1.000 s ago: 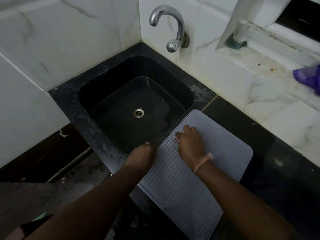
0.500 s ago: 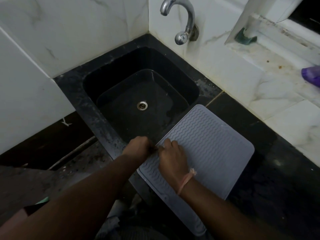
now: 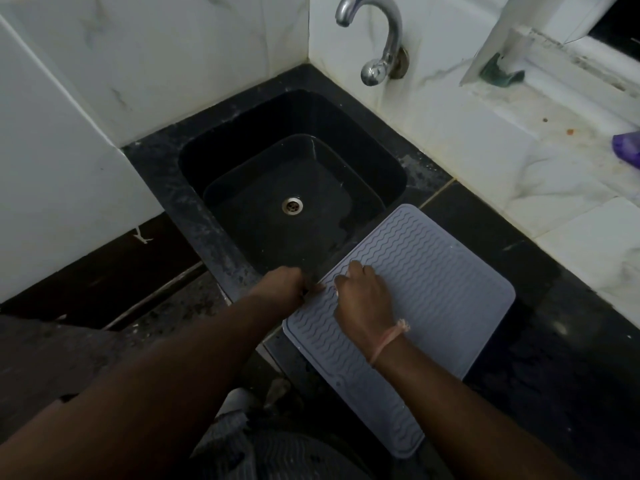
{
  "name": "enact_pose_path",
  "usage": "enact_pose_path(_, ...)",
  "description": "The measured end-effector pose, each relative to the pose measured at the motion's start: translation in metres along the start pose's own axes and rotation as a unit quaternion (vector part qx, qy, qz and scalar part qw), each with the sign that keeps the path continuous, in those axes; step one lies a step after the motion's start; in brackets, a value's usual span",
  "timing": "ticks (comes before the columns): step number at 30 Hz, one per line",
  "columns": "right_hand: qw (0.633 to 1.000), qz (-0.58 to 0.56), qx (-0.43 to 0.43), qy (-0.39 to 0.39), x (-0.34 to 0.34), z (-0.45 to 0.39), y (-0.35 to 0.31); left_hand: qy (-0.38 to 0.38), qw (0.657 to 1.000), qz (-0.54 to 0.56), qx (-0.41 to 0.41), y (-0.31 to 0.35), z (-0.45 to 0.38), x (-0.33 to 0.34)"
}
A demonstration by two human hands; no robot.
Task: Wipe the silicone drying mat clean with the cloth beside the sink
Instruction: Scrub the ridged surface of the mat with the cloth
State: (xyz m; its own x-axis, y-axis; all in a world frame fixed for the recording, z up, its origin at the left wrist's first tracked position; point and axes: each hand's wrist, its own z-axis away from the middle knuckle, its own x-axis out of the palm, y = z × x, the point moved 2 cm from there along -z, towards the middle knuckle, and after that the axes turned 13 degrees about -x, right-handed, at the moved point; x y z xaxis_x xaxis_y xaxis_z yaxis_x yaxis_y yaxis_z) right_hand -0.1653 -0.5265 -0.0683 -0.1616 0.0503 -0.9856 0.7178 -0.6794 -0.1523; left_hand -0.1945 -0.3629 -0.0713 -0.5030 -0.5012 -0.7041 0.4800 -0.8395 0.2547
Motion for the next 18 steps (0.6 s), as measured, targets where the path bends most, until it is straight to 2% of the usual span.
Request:
enact_pose_path(4,0.998,-0.022,-0.044,0.048,0.012,0.017,-0.037,0.017,0.999,-0.029,0.005,-0.001,0.001,0.0)
enact_pose_path(8,0.994,-0.045,-0.086,0.041,0.015,0.022,-0.046,0.024,0.999,-0.04,0.016,0.0,0.004,0.003)
enact_pose_path(11,0.996,-0.027,-0.066,0.048,0.011,0.013,-0.02,0.019,0.999,-0.027,0.022,0.0,0.006,0.002)
enact_pose_path(14,0.999,0.008,-0.034,0.006,0.005,0.0,0.015,0.029,0.999,-0.036,0.018,-0.001,0.006,0.005)
enact_pose_path(18,0.999,0.038,-0.032,0.008,0.0,-0.002,0.004,0.045,0.998,-0.038,0.035,-0.003,0.008,0.006)
